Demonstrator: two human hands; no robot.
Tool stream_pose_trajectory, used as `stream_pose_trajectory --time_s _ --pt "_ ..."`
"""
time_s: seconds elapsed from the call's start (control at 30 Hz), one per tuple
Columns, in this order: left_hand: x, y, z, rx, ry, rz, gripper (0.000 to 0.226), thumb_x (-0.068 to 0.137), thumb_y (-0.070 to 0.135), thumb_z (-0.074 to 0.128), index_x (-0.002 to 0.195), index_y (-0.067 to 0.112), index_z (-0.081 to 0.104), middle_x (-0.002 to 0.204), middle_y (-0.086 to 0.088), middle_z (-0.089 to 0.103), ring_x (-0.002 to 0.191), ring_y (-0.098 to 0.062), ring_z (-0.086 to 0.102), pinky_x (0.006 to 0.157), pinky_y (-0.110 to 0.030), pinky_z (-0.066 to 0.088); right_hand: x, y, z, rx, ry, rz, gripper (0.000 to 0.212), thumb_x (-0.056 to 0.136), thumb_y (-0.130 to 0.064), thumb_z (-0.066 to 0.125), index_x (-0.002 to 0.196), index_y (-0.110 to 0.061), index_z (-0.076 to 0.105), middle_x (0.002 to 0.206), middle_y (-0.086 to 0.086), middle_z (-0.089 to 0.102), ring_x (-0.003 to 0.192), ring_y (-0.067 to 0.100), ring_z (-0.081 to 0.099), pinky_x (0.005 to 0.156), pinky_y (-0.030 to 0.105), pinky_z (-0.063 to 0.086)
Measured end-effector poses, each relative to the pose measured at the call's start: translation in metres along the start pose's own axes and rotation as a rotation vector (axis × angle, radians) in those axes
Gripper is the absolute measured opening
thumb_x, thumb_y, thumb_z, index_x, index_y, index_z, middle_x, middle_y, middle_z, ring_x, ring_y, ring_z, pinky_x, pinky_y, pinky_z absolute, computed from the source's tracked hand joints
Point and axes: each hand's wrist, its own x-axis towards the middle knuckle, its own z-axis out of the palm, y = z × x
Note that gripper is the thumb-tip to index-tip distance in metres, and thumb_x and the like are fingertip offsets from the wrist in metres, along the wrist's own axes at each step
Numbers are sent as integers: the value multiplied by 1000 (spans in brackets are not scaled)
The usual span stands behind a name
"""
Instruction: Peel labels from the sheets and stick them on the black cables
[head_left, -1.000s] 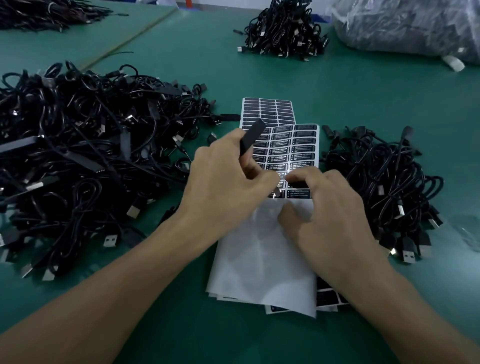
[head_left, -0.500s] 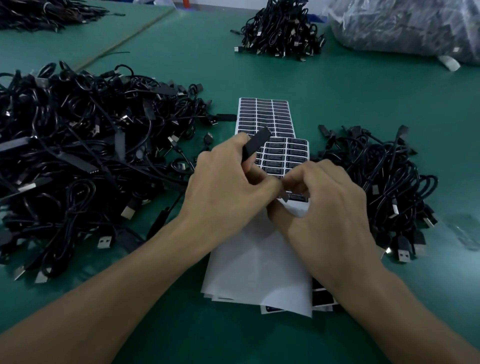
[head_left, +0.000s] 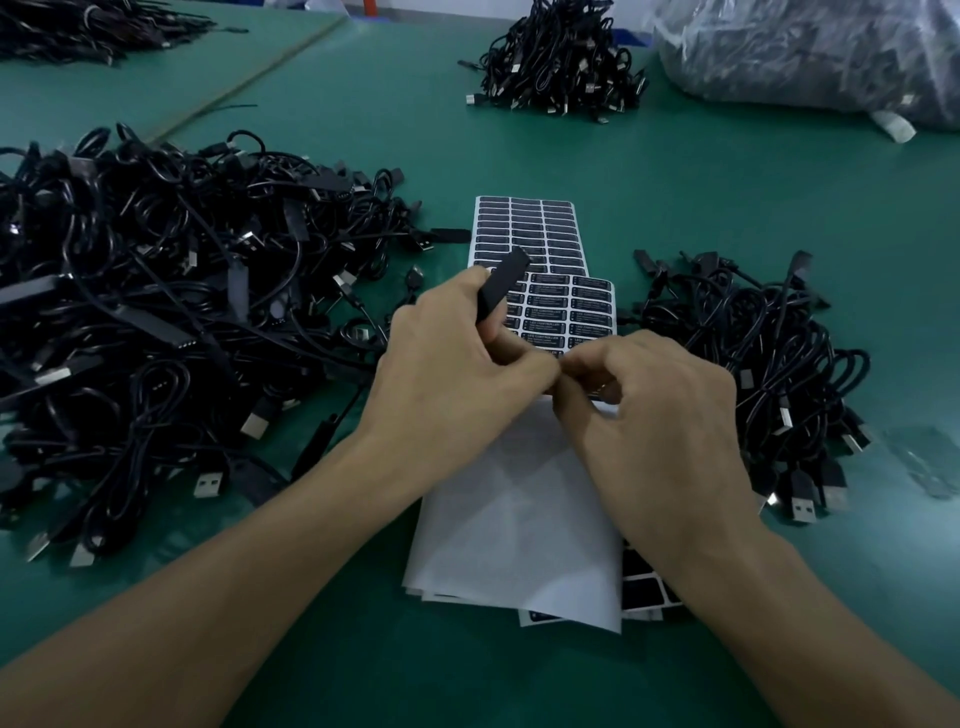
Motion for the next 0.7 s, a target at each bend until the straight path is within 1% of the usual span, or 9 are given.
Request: stream_pose_trajectory --time_s 0.07,0.13,0.17,0.23,0.33,0.4,0.47,0.57,0.7 --pt "0 1 0 1 1 -7 34 65 30 63 67 26 29 66 -9 68 56 -24 53 56 -48 49 1 1 0 7 -10 25 3 86 -13 76 88 -14 73 81 -1 66 79 19 60 72 38 53" --pt "-1 2 1 1 0 -24 36 69 40 66 66 27 32 62 -2 65 58 -19 58 61 -49 53 2 3 -1 24 -5 52 4 87 -13 75 86 -14 72 80 -5 62 76 11 55 72 24 48" --pt "-2 3 0 -16 -12 -33 37 72 48 64 67 27 34 59 1 61 61 -21 61 63 -51 54 2 3 -2 49 4 67 5 87 -13 75 85 -15 71 79 -7 60 73 5 53 70 15 43" --pt "-2 3 -1 -68 -61 -51 40 78 62 50 70 24 38 57 2 52 61 -26 56 67 -55 52 3 4 -3 163 31 127 8 87 -12 73 83 -18 69 78 -11 60 70 2 54 67 9 41" --pt "0 2 -3 -108 -104 -75 35 80 62 30 70 29 36 58 1 46 57 -19 41 65 -48 42 6 4 -5 391 101 240 13 88 -14 72 79 -24 69 72 -11 64 66 4 59 62 13 46" --pt "1 2 -4 -138 -118 -71 28 83 54 27 68 31 34 58 5 41 57 -16 36 62 -47 36 9 3 -6 547 140 275 15 88 -12 71 78 -23 70 68 -7 66 61 3 58 58 14 46" --pt "2 2 -3 -140 -114 -44 24 89 43 32 68 32 35 60 1 37 59 -25 33 59 -50 35 11 2 -7 711 137 317 15 90 -11 71 79 -21 71 66 -6 65 60 2 54 59 17 48" --pt "2 1 -3 -126 -93 68 25 99 27 42 74 23 45 65 -11 46 62 -32 40 55 -48 37 12 2 -7 984 81 421 10 84 -17 70 76 -23 73 71 -5 64 68 10 54 64 22 48" --pt "2 0 -3 -116 -98 162 20 103 17 52 83 22 56 69 -5 61 59 -26 55 56 -45 46 13 3 -6 1112 40 502 8 78 -19 72 75 -25 76 77 -3 69 76 13 61 72 25 51"
